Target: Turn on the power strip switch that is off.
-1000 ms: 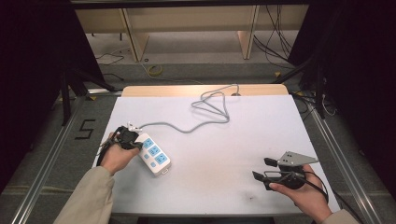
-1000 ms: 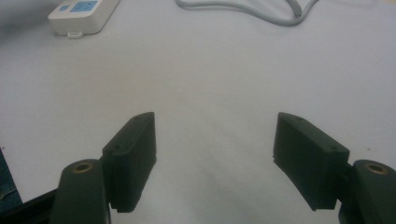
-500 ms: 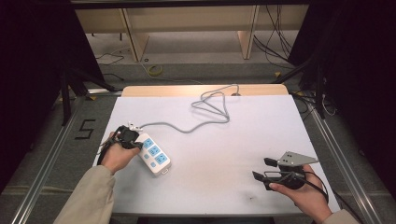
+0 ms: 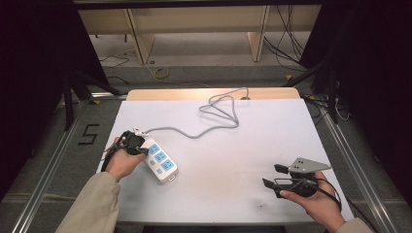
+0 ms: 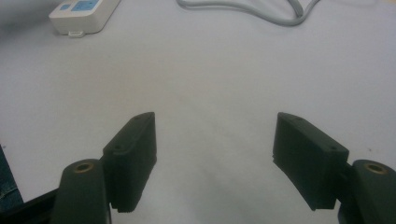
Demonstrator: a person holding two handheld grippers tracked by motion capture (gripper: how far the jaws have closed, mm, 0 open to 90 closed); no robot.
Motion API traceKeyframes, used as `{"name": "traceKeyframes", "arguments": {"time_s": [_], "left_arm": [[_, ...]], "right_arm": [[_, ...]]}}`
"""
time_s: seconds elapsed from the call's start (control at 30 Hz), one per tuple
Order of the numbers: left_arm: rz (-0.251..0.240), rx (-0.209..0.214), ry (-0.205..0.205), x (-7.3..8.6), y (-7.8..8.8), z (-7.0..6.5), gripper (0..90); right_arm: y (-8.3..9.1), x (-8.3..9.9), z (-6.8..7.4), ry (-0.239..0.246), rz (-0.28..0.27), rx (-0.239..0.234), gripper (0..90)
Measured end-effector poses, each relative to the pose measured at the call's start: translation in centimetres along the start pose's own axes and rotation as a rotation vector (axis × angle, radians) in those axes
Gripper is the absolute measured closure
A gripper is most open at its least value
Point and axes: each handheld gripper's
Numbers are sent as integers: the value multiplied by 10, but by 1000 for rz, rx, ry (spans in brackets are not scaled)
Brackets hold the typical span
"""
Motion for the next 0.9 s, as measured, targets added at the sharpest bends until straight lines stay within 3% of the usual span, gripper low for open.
{"name": "traceKeyframes", "arguments": {"time_s": [0.9], "left_arm": [[-21, 10, 9, 2, 1, 5, 900]], "right_arm": [[0, 0, 0, -3, -2, 1, 308]]}}
Point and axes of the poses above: each handheld gripper's, and its own axes: y roughly backward along the jaws, x roughly out of its underside, z roughly to its left, and after that the axes turned 10 degrees about y, right-handed
